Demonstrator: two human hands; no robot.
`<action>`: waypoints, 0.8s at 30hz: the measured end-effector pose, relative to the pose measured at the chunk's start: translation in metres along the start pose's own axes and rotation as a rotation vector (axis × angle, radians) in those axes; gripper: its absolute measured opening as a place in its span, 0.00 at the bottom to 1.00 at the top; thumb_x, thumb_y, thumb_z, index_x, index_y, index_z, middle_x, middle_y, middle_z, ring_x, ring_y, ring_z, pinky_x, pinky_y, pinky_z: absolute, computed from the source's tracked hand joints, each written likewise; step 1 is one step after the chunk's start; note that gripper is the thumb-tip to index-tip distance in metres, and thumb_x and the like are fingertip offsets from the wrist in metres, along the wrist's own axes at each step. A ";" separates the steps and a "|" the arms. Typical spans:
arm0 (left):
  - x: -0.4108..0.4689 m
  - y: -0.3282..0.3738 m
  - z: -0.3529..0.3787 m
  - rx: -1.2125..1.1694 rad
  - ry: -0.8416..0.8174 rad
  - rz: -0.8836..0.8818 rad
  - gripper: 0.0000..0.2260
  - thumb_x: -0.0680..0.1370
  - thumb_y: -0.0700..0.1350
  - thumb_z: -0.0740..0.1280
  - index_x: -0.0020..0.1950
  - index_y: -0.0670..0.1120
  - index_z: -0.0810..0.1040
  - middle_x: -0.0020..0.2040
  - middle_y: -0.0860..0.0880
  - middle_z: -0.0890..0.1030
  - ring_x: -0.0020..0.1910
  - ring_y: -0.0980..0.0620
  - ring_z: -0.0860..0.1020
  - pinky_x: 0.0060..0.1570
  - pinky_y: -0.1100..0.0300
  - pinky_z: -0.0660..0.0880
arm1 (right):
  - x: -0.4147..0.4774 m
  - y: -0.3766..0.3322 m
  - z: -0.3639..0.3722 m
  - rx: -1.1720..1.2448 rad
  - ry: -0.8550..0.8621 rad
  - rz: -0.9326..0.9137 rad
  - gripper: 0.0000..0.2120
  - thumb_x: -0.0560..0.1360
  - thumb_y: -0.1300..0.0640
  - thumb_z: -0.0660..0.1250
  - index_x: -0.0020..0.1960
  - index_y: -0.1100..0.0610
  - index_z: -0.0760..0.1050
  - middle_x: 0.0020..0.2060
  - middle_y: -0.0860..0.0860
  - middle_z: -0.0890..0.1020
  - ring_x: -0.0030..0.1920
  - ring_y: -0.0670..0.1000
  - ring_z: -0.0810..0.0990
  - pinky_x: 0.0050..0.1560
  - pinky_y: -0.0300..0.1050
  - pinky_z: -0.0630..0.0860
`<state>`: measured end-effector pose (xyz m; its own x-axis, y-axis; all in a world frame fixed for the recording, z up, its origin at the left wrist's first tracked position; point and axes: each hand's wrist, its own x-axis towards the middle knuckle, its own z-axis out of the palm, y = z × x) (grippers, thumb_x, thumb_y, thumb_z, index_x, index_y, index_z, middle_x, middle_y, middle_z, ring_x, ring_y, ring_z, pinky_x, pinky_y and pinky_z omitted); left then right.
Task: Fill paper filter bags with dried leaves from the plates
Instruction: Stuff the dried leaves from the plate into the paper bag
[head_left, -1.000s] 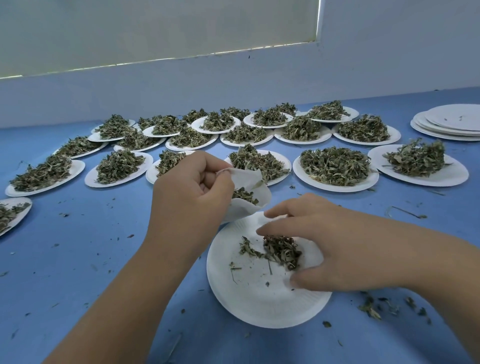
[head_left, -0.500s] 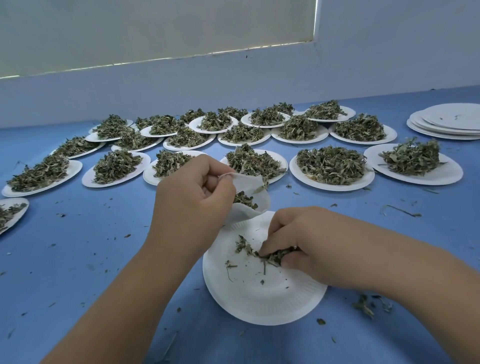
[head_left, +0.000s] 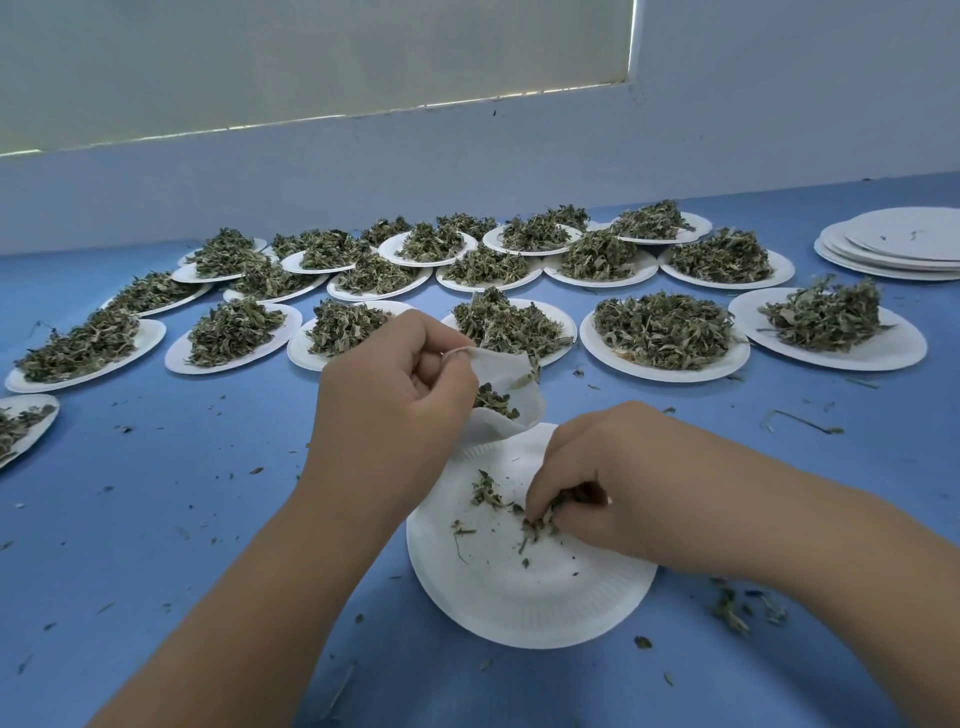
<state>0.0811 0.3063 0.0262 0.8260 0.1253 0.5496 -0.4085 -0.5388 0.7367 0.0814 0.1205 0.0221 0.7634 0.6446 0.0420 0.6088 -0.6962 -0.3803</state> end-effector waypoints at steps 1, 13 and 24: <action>-0.001 0.000 0.001 0.006 -0.004 0.006 0.10 0.75 0.38 0.67 0.39 0.52 0.79 0.31 0.46 0.74 0.27 0.59 0.67 0.27 0.70 0.66 | -0.002 0.002 -0.004 0.070 0.005 0.011 0.12 0.74 0.56 0.67 0.49 0.40 0.83 0.43 0.37 0.80 0.40 0.38 0.76 0.46 0.39 0.76; -0.005 0.005 0.008 0.013 -0.054 0.032 0.10 0.75 0.37 0.66 0.38 0.51 0.78 0.29 0.45 0.72 0.29 0.48 0.69 0.27 0.60 0.66 | -0.009 -0.008 -0.031 0.671 0.319 -0.076 0.08 0.67 0.54 0.75 0.46 0.45 0.85 0.37 0.51 0.85 0.39 0.50 0.84 0.47 0.49 0.82; -0.011 0.007 0.014 0.009 -0.142 0.026 0.08 0.75 0.38 0.66 0.40 0.49 0.79 0.29 0.45 0.72 0.26 0.55 0.66 0.25 0.66 0.64 | 0.001 -0.022 -0.009 0.093 0.519 0.115 0.14 0.70 0.55 0.73 0.46 0.41 0.69 0.38 0.38 0.75 0.42 0.39 0.75 0.41 0.37 0.75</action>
<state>0.0751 0.2895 0.0197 0.8619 -0.0077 0.5070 -0.4277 -0.5479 0.7189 0.0707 0.1335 0.0383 0.8448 0.3085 0.4371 0.5111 -0.7068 -0.4890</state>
